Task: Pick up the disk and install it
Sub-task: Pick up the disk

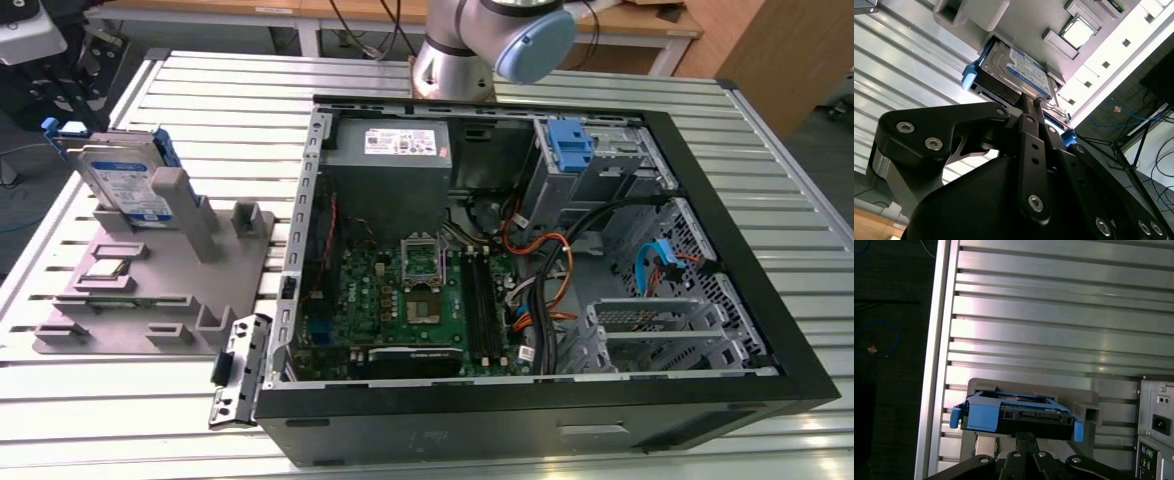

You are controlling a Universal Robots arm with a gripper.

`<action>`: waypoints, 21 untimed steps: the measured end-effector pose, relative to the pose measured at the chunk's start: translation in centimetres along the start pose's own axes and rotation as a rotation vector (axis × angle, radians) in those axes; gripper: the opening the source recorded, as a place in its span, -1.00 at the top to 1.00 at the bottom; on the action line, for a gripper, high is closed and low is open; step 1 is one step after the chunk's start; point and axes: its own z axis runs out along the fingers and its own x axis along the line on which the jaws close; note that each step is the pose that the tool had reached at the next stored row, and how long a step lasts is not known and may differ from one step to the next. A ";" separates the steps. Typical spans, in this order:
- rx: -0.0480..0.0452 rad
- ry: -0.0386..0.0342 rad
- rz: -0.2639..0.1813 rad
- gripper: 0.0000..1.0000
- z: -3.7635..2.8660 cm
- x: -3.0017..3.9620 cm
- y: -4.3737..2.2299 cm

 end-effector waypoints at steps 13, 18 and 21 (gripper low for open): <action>-0.0058 0.0029 -0.074 0.80 0.01 0.00 0.00; -0.0079 0.0038 -0.098 0.80 0.01 0.00 0.00; -0.0080 0.0039 -0.099 0.80 0.01 0.00 0.00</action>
